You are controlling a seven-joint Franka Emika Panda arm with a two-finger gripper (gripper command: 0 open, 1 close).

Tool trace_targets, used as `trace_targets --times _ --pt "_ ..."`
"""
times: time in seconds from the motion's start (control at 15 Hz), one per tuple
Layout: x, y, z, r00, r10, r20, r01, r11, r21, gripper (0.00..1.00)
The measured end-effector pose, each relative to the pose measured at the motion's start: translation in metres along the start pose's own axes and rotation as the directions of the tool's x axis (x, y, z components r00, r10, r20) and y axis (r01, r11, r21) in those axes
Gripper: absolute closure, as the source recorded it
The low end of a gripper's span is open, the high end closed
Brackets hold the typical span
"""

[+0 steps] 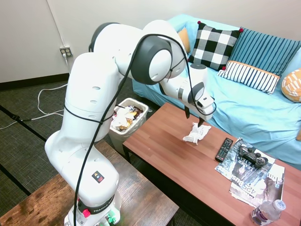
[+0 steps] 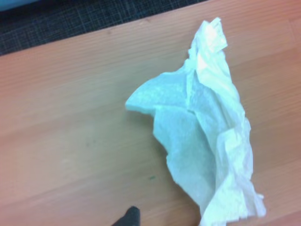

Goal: Throw the tissue in the trash bin

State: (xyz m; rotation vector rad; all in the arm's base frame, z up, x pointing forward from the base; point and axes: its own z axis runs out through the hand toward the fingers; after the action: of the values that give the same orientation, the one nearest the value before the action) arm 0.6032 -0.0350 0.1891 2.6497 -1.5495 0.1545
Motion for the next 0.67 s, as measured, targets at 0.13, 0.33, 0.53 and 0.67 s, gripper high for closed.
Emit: trace_targets --times 0.13,0.33,0.53,0.67 --pt "0.011 -0.008 0.028 1.000 0.020 0.007 -0.020 1.000 -0.017 0.00" --pt "0.022 -0.016 0.062 0.999 0.036 0.016 -0.035 0.999 -0.036 0.00" --pt "0.028 -0.020 0.084 0.999 0.049 0.022 -0.048 0.998 -0.046 0.00" --pt "0.030 -0.020 0.094 0.998 0.052 0.035 -0.051 0.998 -0.048 1.00"
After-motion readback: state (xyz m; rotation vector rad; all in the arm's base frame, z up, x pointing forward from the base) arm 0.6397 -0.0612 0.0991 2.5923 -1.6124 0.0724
